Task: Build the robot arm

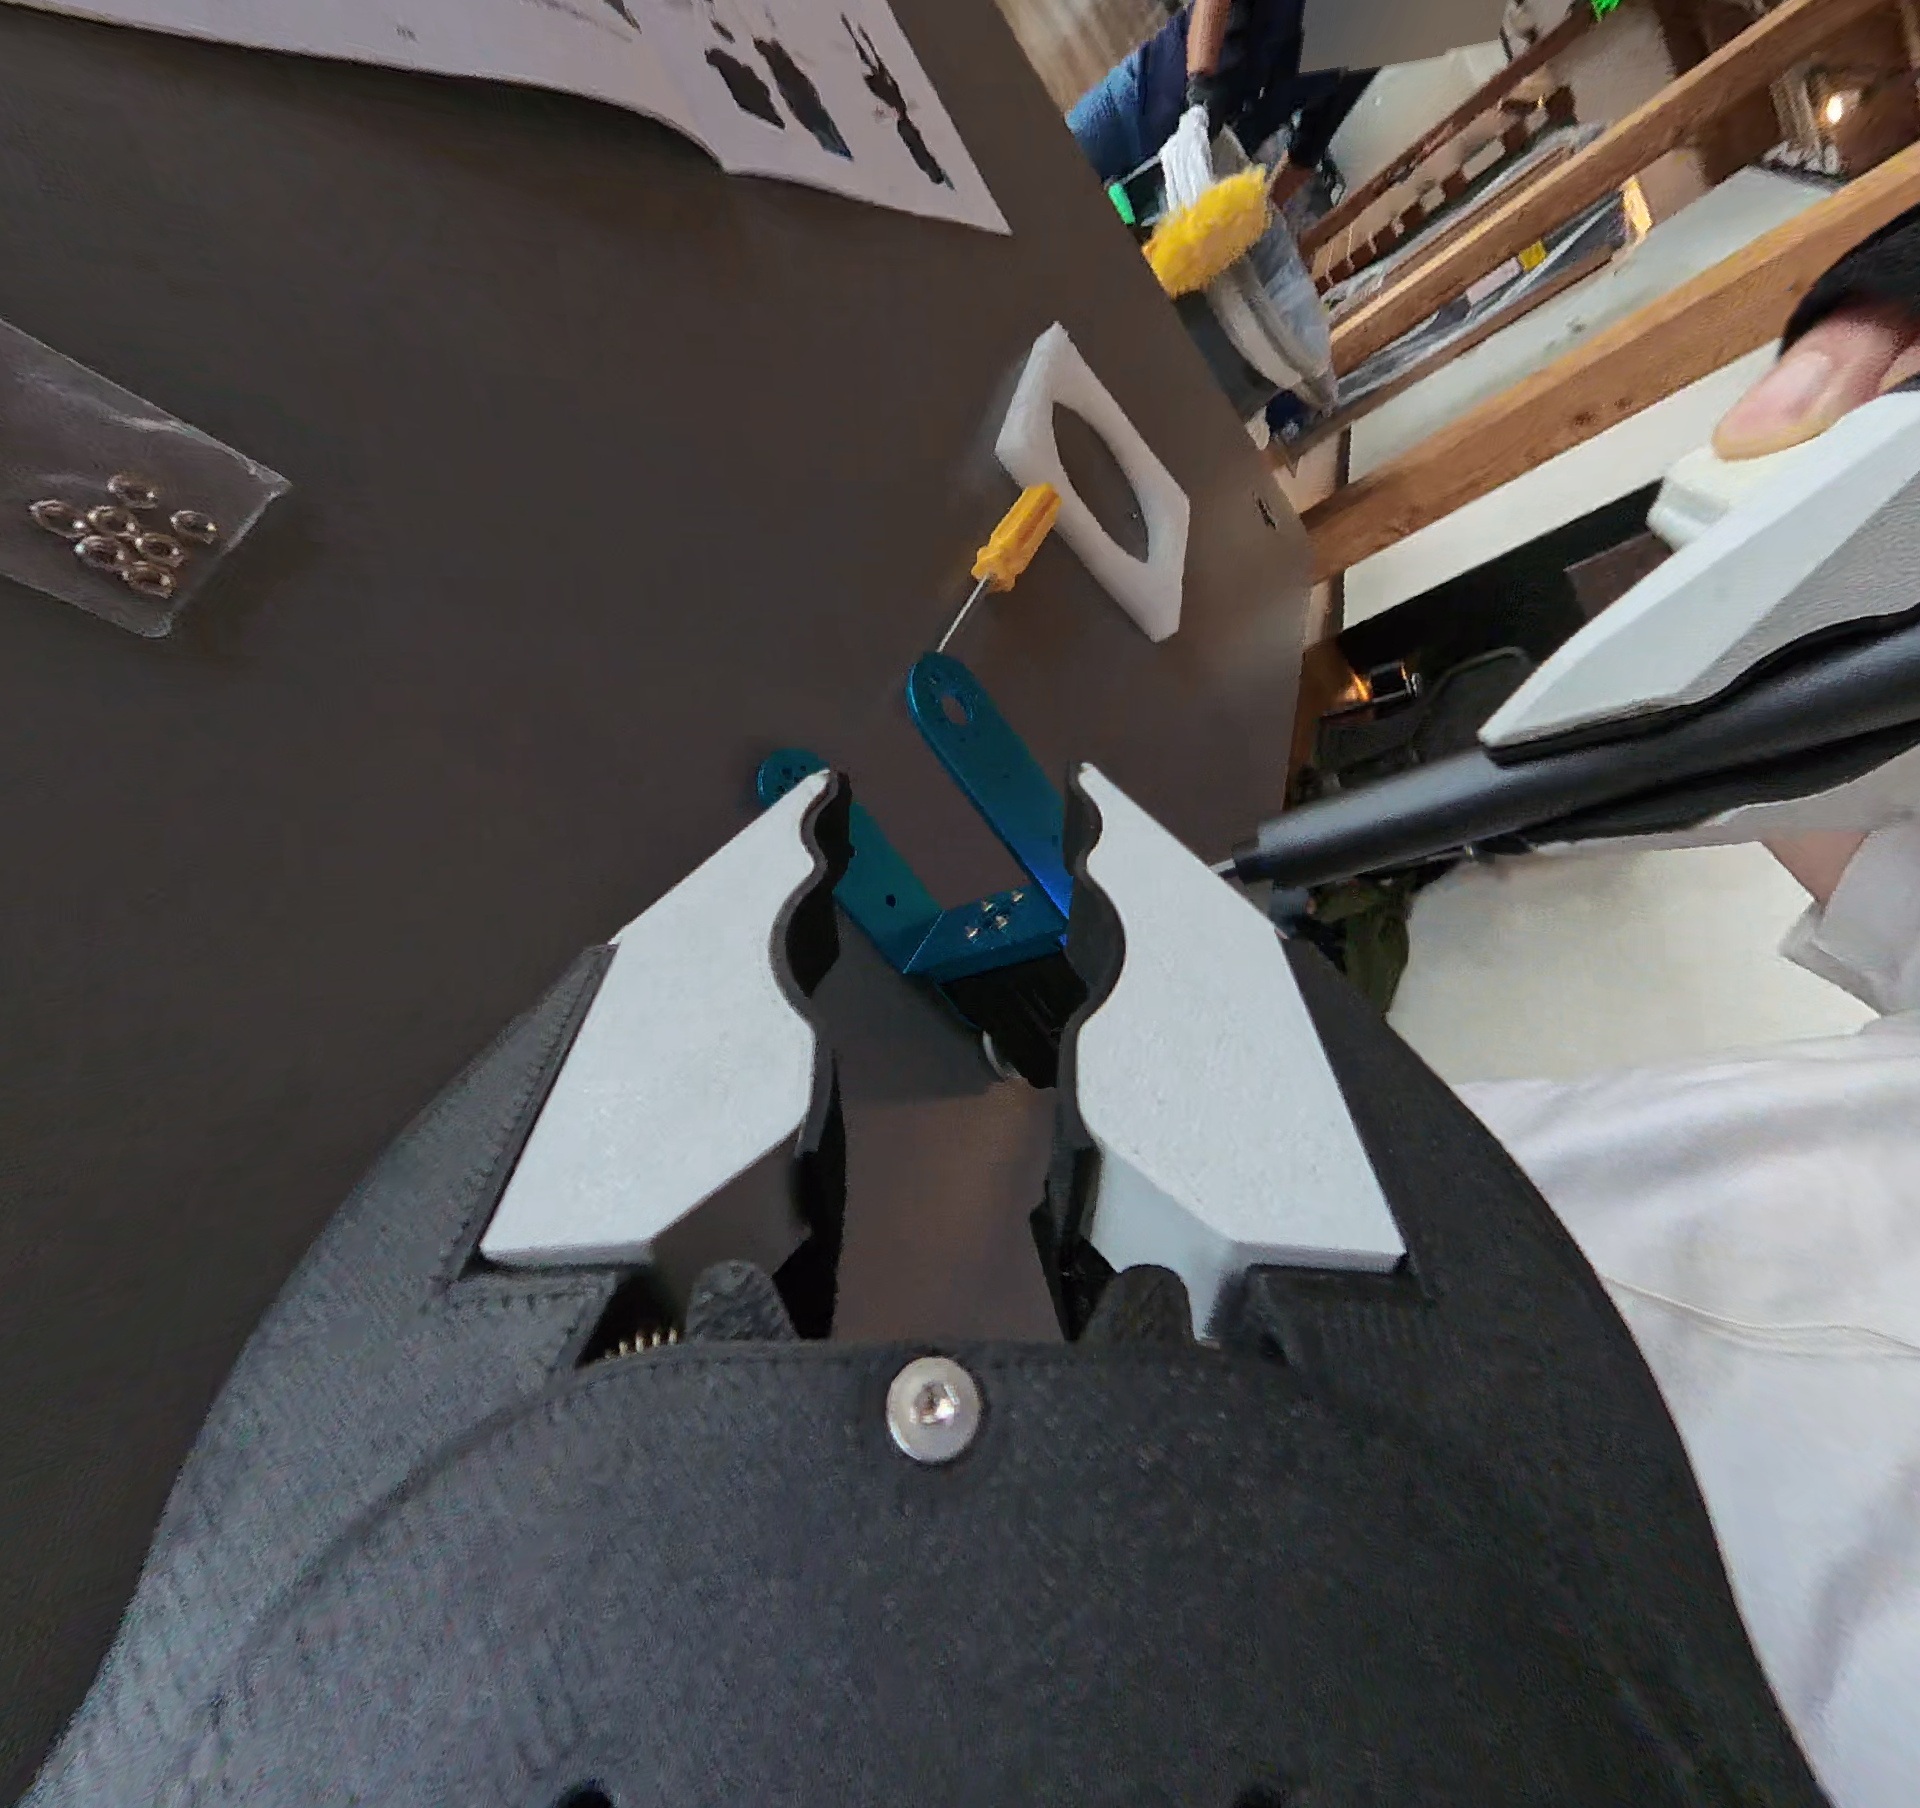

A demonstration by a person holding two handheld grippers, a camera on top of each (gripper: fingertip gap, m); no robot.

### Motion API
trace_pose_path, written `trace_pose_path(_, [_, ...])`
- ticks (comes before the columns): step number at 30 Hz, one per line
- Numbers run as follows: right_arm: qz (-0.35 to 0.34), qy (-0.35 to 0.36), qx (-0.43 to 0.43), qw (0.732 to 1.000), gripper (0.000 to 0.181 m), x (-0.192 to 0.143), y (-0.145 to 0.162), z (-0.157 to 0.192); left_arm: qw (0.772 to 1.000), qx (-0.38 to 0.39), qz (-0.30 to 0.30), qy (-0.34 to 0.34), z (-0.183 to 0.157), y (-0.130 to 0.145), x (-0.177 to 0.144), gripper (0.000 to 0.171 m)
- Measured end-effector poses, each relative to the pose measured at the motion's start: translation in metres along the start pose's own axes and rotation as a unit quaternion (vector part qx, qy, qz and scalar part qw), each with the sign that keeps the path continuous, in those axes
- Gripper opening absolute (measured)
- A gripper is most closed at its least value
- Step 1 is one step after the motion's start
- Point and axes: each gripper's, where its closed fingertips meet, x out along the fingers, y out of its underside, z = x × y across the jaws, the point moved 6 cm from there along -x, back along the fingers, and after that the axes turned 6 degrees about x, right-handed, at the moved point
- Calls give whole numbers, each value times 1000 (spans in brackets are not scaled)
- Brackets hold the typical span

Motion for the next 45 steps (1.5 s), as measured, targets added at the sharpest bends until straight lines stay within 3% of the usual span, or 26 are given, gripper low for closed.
trace_pose_path(5, [-2, -3, 7, 1000, 19, 0, 1, -1, 997, -44, 24, 65, 3, 3, 10, 33])
trace_pose_path(8, [3, 0, 2, 1000, 19, 0, -1, 0, 990, -83, 36, 110, 4, 7, 17, 21])
trace_pose_path(9, [4, 1, 3, 1000, 19, 0, -1, 0, 987, -94, 34, 125, 4, 7, 19, 7])
trace_pose_path(17, [0, 5, 40, 999, 20, -1, 2, -1, 974, -156, -21, 164, 5, 13, 18, 2])
trace_pose_path(32, [-16, 30, 127, 991, 20, 2, -2, -1, 976, -140, -160, 41, -5, 32, -6, 4])
trace_pose_path(41, [-9, 43, 135, 990, 19, 5, -13, 6, 945, -193, -262, -6, -15, 49, -19, 3])
trace_pose_path(43, [-10, 41, 119, 992, 19, 6, -16, 9, 947, -199, -252, 4, -15, 54, -26, 3])
trace_pose_path(45, [-9, 41, 103, 994, 19, 8, -19, 10, 962, -155, -223, -5, -17, 57, -38, 9])
